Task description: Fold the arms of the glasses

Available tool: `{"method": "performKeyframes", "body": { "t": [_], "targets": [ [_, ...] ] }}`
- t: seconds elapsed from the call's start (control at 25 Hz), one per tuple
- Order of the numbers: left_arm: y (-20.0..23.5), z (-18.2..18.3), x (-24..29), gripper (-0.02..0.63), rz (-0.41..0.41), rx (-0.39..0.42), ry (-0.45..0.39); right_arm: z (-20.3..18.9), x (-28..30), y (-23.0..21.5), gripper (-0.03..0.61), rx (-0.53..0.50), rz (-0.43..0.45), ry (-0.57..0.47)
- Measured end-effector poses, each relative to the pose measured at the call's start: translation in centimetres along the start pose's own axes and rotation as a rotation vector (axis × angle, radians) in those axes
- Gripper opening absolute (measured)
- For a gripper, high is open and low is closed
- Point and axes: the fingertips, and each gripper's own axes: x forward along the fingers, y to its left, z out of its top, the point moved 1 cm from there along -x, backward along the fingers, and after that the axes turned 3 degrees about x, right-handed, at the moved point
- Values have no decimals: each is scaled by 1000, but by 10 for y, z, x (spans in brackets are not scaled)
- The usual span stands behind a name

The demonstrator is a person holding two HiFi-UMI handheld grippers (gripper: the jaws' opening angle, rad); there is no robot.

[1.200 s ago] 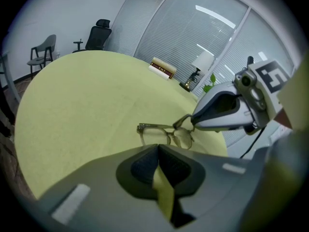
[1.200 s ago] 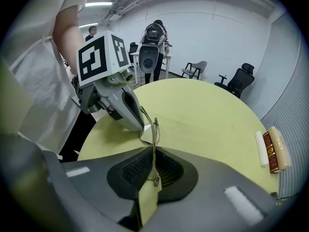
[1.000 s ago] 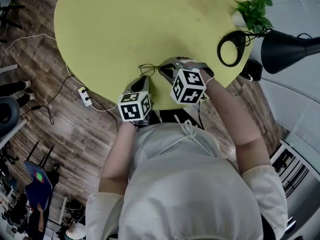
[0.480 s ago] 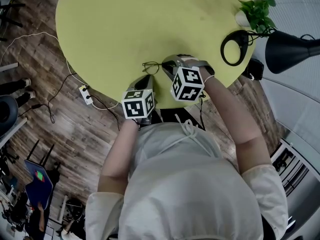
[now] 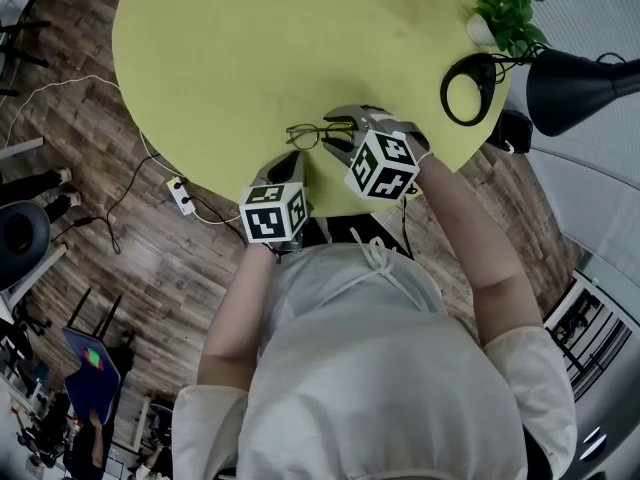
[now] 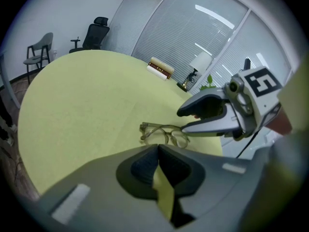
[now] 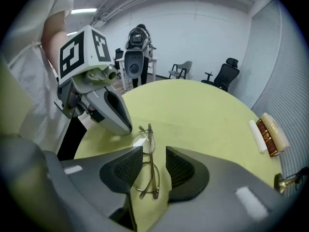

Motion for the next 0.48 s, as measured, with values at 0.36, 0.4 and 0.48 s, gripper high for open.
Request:
{"method": "performKeyframes", "body": {
  "t": [0.36, 0.4, 0.48],
  "targets": [
    [-28, 87, -78, 6, 44, 293, -238, 46, -107, -29, 0, 246, -372, -287],
    [-34, 102, -90, 6, 48, 336, -282, 51, -121, -32, 0, 280, -415, -325],
    [-48, 132, -113, 6, 61, 426, -378, 60, -147, -37, 0, 365, -483, -410]
  ]
}}
